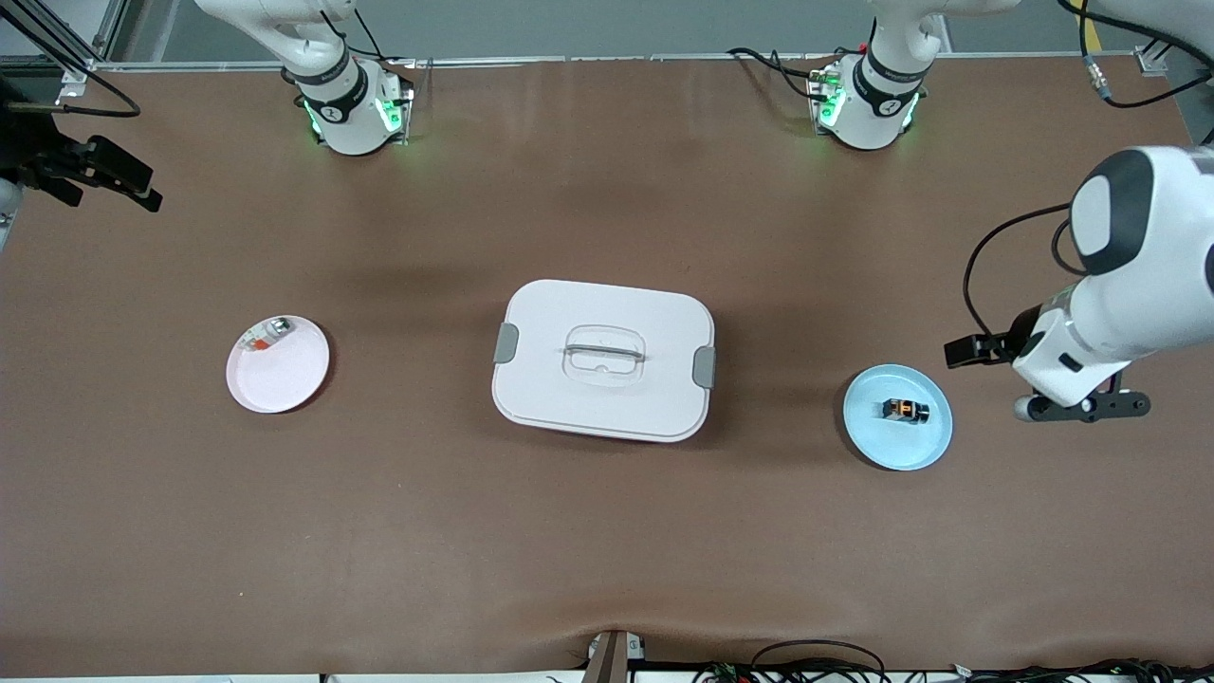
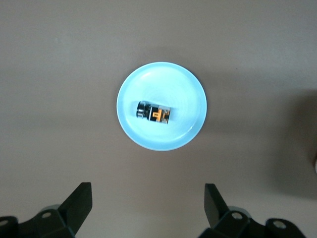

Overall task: Transfer orange switch to right arm and place
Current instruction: 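Move the left gripper down over the black-orange switch on the blue plate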

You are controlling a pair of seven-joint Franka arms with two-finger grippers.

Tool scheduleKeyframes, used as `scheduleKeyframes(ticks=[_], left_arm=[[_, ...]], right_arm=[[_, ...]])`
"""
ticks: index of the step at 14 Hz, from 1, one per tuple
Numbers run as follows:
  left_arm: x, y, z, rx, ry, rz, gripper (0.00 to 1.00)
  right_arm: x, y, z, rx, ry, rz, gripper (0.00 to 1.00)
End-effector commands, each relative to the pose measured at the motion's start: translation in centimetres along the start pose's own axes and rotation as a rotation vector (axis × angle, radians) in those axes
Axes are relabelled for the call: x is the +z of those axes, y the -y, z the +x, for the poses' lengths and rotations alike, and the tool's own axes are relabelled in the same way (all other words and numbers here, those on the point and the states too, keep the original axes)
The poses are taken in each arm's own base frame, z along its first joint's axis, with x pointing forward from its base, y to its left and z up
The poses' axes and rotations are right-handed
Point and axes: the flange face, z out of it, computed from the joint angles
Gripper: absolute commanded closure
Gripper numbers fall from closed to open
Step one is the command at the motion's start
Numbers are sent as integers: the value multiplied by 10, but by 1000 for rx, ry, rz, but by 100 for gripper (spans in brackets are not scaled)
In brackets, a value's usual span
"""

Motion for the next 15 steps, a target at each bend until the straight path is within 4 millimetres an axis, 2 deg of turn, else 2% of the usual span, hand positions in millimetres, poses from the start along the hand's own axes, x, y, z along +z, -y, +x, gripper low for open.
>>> scheduleKeyframes(ticks=[1,5,8,10,15], left_arm=[[27,3,11,56,-11,25,0],[69,4,12,92,-32,25,0],[91,5,11,133,-44,27,0],[105,16,13,151,-28,27,0],[139,13,20,174,-28,27,0]], right_arm=[[-3,-1,-4,-9,-5,15,0],[-3,-2,-4,-6,-7,15,0],[-3,-2,-4,-6,-7,15,0],[-3,-2,-4,-6,-5,15,0],[-3,-4,-6,-3,4,15,0]])
